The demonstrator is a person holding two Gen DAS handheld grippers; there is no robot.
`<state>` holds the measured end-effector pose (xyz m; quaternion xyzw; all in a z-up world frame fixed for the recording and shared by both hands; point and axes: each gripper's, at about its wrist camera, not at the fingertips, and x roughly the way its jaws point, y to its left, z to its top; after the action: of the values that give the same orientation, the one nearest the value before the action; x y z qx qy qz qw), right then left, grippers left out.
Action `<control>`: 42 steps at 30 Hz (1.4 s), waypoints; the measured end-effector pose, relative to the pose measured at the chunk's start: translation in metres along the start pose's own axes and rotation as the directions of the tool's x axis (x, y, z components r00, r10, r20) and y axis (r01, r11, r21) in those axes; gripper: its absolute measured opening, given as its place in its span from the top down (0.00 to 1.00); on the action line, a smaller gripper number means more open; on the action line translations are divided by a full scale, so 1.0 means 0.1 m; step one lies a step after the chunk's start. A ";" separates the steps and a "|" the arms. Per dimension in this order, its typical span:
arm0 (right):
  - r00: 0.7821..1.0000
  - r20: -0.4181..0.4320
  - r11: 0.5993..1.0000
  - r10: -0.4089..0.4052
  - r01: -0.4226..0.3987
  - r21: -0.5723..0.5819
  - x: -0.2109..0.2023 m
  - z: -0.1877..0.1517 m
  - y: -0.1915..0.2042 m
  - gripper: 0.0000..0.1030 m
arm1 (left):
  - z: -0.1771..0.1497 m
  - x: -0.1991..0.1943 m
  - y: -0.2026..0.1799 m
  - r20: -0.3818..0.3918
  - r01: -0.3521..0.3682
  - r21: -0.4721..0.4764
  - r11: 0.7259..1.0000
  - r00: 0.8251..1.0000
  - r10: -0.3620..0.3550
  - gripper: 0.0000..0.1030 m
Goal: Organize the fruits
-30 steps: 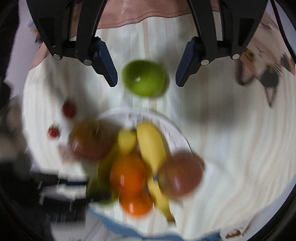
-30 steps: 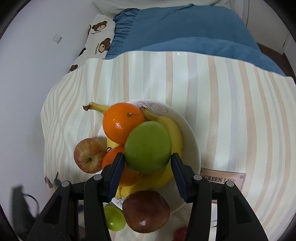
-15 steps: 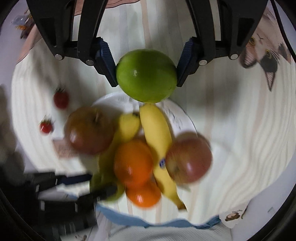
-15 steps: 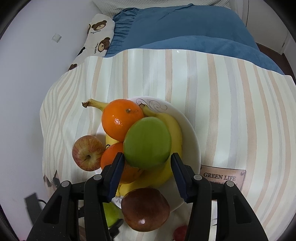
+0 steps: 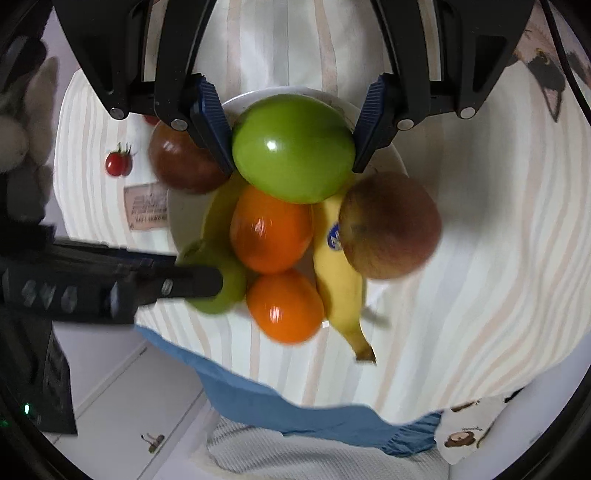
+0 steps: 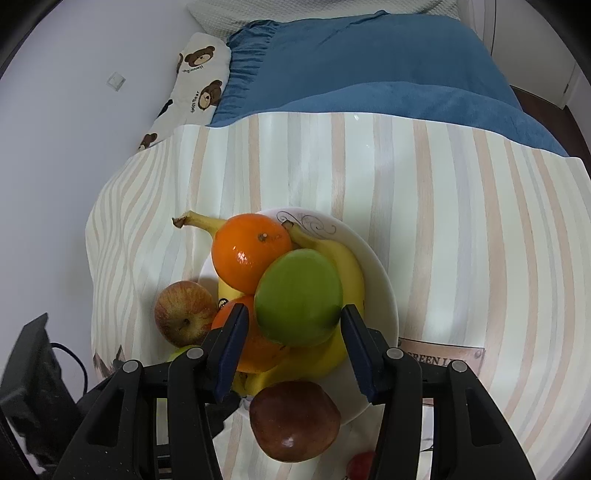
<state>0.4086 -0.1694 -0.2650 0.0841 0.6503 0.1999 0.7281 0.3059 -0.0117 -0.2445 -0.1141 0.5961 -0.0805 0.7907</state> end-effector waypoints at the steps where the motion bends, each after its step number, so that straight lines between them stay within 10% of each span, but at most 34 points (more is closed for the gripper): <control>1: 1.000 -0.005 1.000 0.007 -0.007 0.006 0.01 0.00 -0.02 0.47 | -0.03 0.04 0.01 -0.009 -0.003 -0.005 1.000 1.000 0.003 0.42; 23: 1.000 -0.013 1.000 -0.007 0.007 0.000 0.11 -0.02 0.03 0.47 | -0.15 0.45 -0.06 -0.081 -0.061 0.011 0.998 0.995 0.062 0.41; 32: 1.000 -0.009 1.000 0.004 -0.004 0.004 0.01 -0.08 -0.04 0.47 | -0.61 0.09 0.01 -0.178 0.038 0.033 0.999 0.983 -0.032 0.41; 42: 0.999 -0.038 1.000 -0.006 0.005 -0.006 0.09 -0.16 0.00 0.47 | -0.91 0.35 -0.25 -0.191 -0.055 0.179 0.982 0.978 0.089 0.45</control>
<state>0.3932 -0.1677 -0.2757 0.0763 0.6635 0.2015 0.7165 0.2283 -0.0531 -0.2938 -0.0149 0.6664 -0.1140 0.7367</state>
